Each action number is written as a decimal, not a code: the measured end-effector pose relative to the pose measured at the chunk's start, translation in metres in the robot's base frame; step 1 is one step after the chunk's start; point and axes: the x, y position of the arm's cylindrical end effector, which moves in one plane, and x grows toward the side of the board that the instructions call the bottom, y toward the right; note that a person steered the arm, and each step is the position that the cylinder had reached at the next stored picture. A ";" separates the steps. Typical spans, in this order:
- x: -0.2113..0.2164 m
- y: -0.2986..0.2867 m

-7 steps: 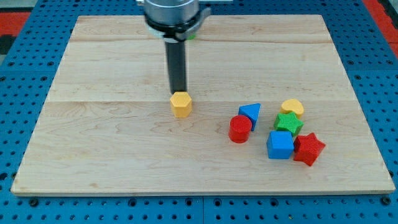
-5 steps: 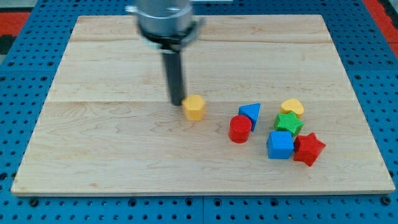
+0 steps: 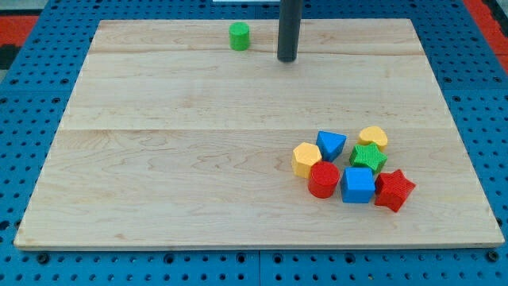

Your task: Move the green circle into a group of blocks

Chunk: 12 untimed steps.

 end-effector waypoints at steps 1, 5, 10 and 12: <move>-0.028 -0.056; -0.056 -0.190; 0.092 -0.136; 0.177 -0.035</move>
